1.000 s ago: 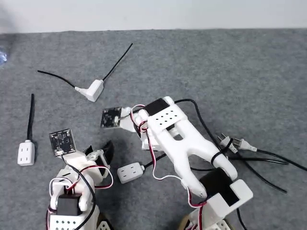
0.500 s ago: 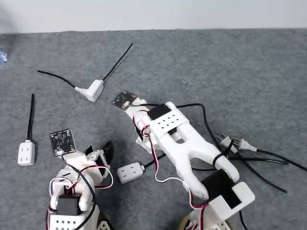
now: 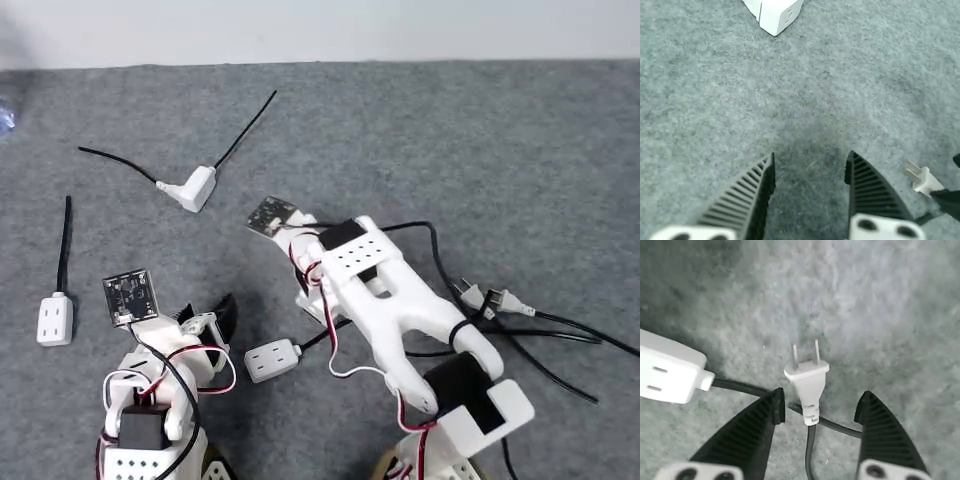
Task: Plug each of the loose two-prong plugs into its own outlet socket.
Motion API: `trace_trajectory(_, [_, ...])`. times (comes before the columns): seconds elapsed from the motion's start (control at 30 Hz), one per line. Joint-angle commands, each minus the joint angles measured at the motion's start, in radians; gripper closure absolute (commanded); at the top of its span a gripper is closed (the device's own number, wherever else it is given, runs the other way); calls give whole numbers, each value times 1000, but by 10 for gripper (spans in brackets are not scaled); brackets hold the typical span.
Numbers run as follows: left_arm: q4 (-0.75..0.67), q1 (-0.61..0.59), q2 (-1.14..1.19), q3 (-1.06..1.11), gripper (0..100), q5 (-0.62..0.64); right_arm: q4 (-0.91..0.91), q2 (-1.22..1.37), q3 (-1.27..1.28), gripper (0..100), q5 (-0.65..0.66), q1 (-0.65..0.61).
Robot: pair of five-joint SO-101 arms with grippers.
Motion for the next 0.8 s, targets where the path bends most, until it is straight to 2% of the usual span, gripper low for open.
trace_trajectory(0.0, [-11,5,-12,-10,782,-8,-59,-45,32,768,14,12])
trace_trajectory(0.4, [-11,5,-12,-10,782,-8,-136,-42,64,768,14,-7])
trace_trajectory(0.77, [-11,5,-12,-10,782,-8,-125,139,-32,794,14,-10])
